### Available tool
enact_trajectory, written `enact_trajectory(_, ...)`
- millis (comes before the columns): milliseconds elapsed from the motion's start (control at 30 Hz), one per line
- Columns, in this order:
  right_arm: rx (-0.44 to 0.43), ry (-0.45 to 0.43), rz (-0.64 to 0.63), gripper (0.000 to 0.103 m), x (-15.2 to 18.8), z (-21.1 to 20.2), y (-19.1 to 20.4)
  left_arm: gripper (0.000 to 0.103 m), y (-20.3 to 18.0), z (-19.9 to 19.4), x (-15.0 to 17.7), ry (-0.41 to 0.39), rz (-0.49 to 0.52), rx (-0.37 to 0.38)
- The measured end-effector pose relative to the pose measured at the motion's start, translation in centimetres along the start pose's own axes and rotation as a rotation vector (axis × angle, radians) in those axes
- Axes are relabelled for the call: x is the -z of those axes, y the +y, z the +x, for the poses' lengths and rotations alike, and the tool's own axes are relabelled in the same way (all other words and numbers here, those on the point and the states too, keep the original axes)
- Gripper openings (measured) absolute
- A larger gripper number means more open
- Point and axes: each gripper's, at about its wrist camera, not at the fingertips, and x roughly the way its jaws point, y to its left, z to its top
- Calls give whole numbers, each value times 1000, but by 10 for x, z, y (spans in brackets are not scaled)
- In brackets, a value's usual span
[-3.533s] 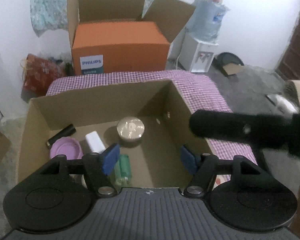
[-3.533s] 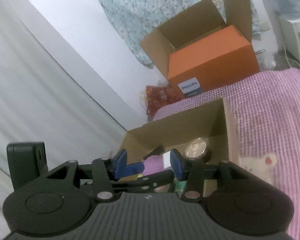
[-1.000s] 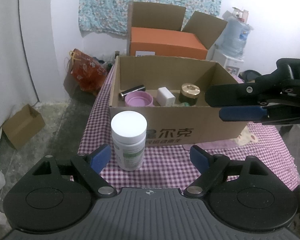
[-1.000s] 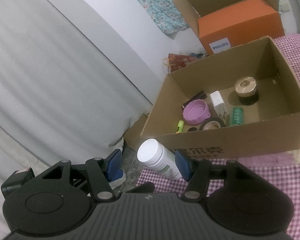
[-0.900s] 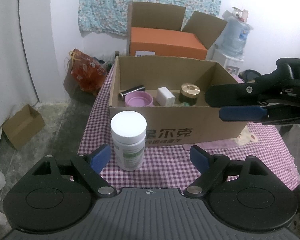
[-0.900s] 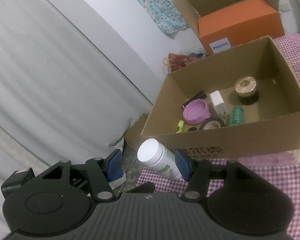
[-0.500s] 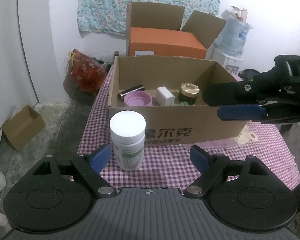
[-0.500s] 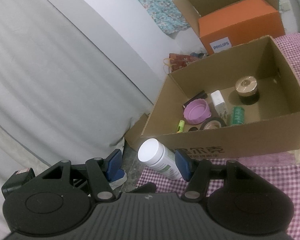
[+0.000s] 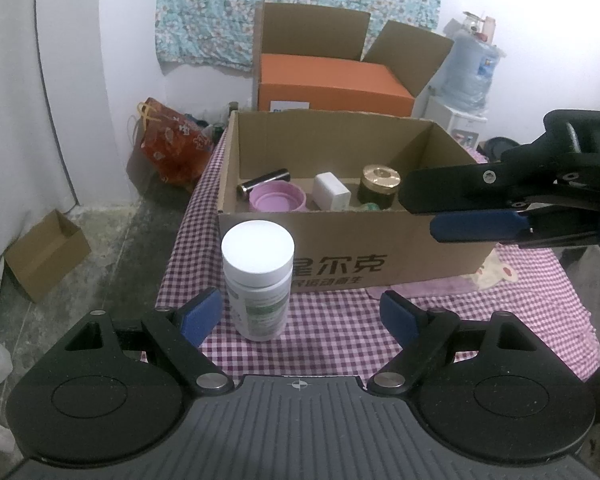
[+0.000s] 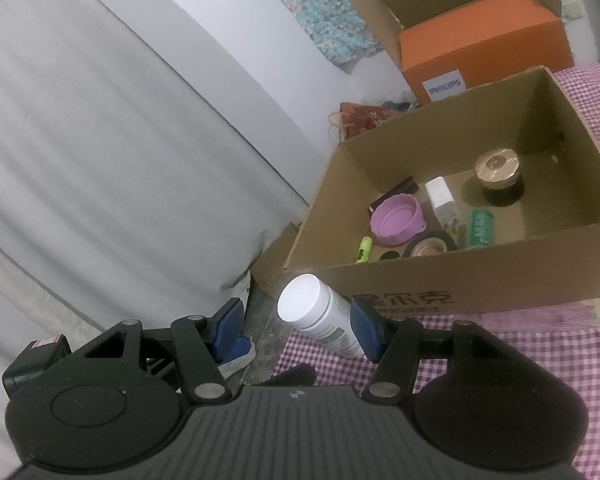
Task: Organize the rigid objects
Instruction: 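Move the right tool back toward the white supplement bottle, then close the right tool around the white supplement bottle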
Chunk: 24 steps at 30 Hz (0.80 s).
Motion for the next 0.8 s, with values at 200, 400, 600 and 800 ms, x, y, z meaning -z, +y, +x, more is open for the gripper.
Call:
enact_trajectory(200, 7, 9, 8, 62, 0, 4, -3, 87, 5, 5, 2, 6, -2, -2)
enact_trajectory(400, 11, 20, 30, 62, -3, 11, -9, 87, 10, 14, 3, -4, 5, -8)
enact_trajectory(600, 11, 54, 33, 62, -9, 29, -10, 87, 16, 27, 2, -15, 14, -15)
enact_trajectory(800, 0, 97, 11, 62, -14, 53, -1, 83, 20, 47, 1, -19, 17, -30)
